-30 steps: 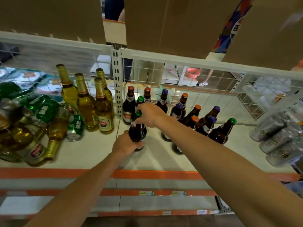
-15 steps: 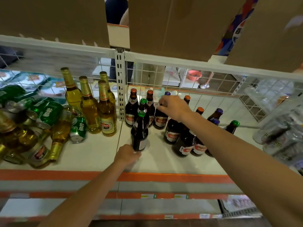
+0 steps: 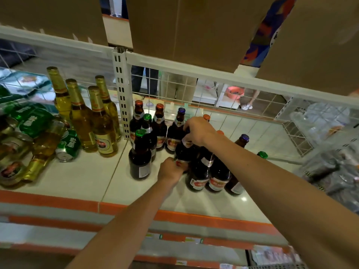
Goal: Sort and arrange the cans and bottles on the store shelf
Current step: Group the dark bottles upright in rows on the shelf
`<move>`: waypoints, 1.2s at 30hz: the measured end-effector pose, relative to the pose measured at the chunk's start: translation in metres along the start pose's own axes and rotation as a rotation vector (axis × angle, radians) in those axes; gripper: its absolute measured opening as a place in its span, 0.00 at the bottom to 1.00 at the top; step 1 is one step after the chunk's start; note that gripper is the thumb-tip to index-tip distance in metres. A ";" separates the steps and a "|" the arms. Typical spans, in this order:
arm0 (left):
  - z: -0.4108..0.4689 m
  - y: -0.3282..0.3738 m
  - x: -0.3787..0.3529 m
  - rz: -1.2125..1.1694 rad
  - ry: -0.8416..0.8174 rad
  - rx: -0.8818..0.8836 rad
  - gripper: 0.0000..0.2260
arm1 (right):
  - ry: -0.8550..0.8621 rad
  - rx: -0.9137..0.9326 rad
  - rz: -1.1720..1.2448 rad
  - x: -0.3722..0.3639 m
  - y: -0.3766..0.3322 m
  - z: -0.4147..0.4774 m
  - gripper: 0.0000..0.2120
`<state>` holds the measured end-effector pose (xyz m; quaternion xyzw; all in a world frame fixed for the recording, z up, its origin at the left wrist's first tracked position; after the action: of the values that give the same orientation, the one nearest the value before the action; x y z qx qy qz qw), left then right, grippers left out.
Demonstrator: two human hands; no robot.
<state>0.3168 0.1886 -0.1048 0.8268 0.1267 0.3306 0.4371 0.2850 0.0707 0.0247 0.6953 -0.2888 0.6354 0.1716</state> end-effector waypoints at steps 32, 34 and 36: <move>-0.024 -0.033 -0.013 0.134 -0.336 -0.126 0.34 | -0.256 -0.055 -0.076 0.021 0.015 -0.062 0.18; -0.030 -0.032 -0.022 0.034 -0.334 -0.122 0.27 | -0.247 -0.103 -0.102 0.016 0.016 -0.072 0.20; -0.032 -0.030 -0.027 -0.075 -0.328 -0.087 0.22 | -0.187 -0.121 -0.120 0.012 0.014 -0.078 0.18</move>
<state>0.2779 0.2128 -0.1282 0.8446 0.0700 0.1800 0.4993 0.2149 0.1050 0.0452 0.7558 -0.2991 0.5380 0.2233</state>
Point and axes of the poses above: each hand's wrist, its own z-axis towards the middle knuckle, its own x-axis out of the back of the hand, y = z × x, the point moved 1 cm from there along z, towards the middle knuckle, and after that the axes turned 1 degree about x, right-handed, at the moved point
